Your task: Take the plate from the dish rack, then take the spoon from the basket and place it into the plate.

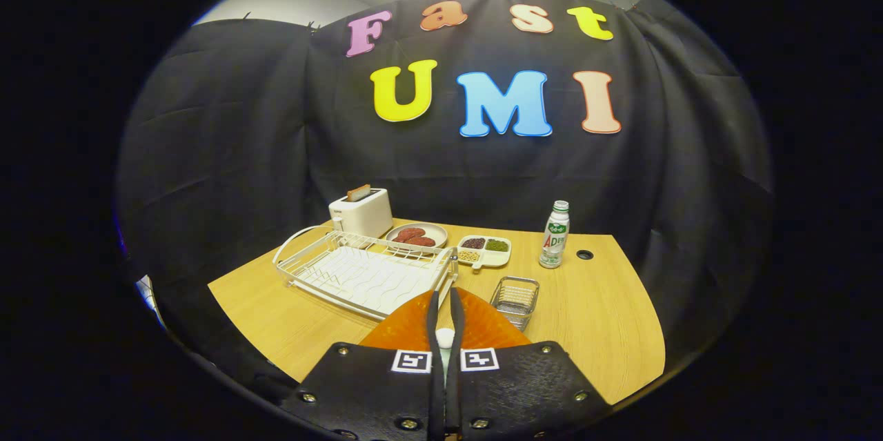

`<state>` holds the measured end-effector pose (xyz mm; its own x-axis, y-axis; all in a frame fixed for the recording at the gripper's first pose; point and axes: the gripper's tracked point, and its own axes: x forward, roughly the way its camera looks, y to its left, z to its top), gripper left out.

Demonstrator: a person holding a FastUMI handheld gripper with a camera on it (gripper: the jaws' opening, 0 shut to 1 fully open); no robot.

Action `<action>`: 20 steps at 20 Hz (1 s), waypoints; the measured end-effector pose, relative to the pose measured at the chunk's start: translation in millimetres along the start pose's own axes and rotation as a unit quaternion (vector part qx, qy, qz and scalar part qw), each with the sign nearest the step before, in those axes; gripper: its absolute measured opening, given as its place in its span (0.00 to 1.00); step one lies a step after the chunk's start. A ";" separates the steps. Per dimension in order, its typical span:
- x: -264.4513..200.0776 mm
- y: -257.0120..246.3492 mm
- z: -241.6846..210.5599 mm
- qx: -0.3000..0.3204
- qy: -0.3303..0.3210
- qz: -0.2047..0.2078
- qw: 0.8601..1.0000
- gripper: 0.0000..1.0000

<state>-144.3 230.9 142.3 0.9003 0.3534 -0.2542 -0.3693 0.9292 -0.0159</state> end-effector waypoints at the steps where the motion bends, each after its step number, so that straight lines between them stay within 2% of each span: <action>1: 2.6 5.0 -2.8 -0.006 0.005 0.008 1.000 0.01; 11: 32.9 48.2 -37.0 -0.029 0.052 0.064 0.996 0.01; 20: 62.6 73.0 -66.7 -0.037 0.102 0.090 0.990 0.01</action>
<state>-130.3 313.7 60.8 0.7562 0.4760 -0.4490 -0.5417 0.8403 -0.0216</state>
